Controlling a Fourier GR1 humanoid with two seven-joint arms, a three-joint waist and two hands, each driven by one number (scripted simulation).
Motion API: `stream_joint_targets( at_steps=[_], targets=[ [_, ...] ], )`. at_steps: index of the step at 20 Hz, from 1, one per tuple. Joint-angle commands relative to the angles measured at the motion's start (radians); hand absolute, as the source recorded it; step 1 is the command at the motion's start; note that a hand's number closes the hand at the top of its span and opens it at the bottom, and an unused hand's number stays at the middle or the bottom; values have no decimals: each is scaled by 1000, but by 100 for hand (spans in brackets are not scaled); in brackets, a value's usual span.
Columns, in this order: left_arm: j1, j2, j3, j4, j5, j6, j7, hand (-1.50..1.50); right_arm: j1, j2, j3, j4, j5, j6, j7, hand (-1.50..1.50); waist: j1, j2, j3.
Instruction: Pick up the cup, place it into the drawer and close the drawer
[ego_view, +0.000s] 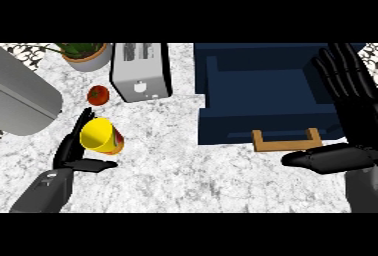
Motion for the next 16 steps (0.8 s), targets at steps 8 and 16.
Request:
stream_joint_targets(
  at_steps=[8,16],
  targets=[
    [-27,-15,0,0,10,-249,-57,150,-26,-8,-9,-1,-11,0,20,-150,-2,1,-1],
    [6,-72,-2,-90,-30,178,-243,150,-7,10,25,-23,22,-9,15,-150,-3,0,-1]
  ],
)
